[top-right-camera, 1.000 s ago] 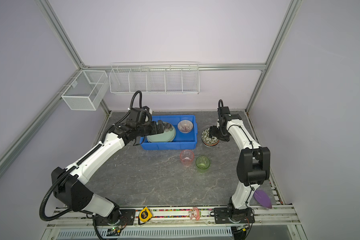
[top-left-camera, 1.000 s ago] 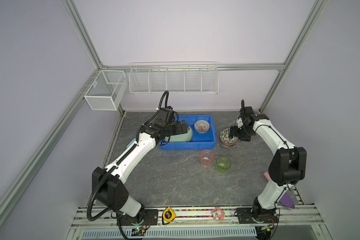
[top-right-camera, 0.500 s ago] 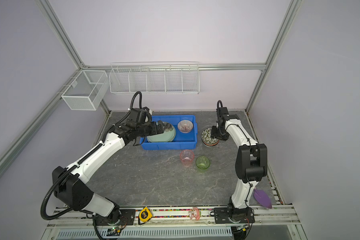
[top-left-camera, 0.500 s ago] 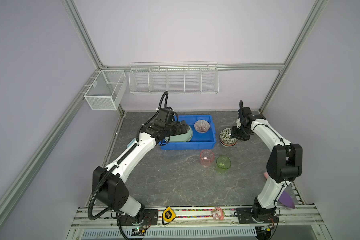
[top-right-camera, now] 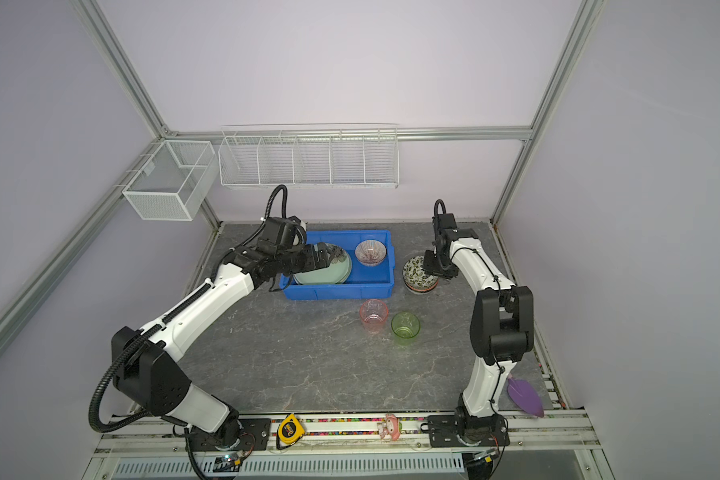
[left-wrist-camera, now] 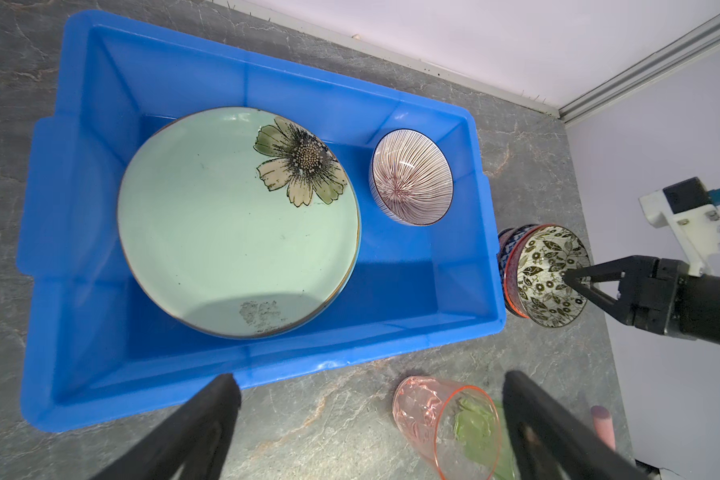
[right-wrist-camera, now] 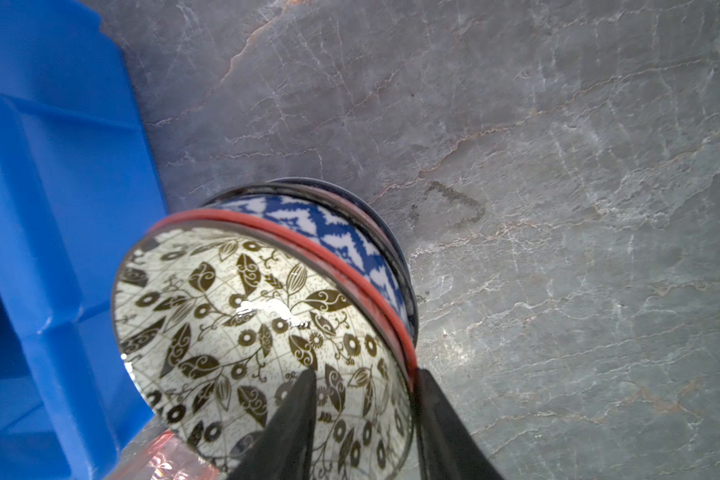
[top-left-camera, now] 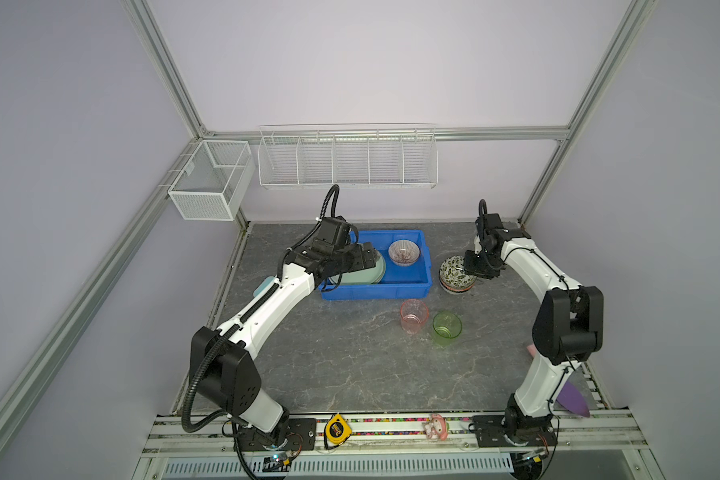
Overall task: Place the mixed dishes into the plastic bin
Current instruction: 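Pinch the floral bowl stack rim with the right gripper while the left gripper hovers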
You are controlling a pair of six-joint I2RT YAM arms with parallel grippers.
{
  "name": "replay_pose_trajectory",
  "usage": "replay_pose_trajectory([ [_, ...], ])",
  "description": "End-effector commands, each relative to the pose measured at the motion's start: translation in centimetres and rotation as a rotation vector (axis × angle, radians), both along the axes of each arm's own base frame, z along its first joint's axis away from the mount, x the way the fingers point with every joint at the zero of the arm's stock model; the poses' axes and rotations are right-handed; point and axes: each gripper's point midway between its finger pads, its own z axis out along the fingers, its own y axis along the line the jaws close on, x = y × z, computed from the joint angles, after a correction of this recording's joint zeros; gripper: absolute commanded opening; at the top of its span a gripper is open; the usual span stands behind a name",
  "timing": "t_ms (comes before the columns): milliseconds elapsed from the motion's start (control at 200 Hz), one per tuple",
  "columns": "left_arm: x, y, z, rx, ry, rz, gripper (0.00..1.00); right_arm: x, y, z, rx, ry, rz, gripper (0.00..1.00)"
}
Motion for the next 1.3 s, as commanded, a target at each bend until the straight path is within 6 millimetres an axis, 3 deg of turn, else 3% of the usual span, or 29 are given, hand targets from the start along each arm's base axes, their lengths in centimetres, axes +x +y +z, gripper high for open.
replay_pose_trajectory([
  [0,0.3,-0.2,-0.6,-0.004,0.021,-0.001,0.99,0.9,0.2,-0.2,-0.015,-0.012,0.005,0.38],
  [670,0.2,-0.4,-1.4,-0.010,0.050,-0.007,0.99,1.5,0.4,-0.1,-0.018,-0.022,0.020,0.24],
  [970,0.0,-0.6,-1.7,-0.027,0.060,-0.008,0.99,1.3,0.2,1.7,-0.021,-0.058,0.017,0.16],
  [1295,-0.3,-0.6,-1.7,-0.034,0.060,-0.011,0.99,0.9,-0.1,2.9,-0.034,-0.077,0.014,0.14],
])
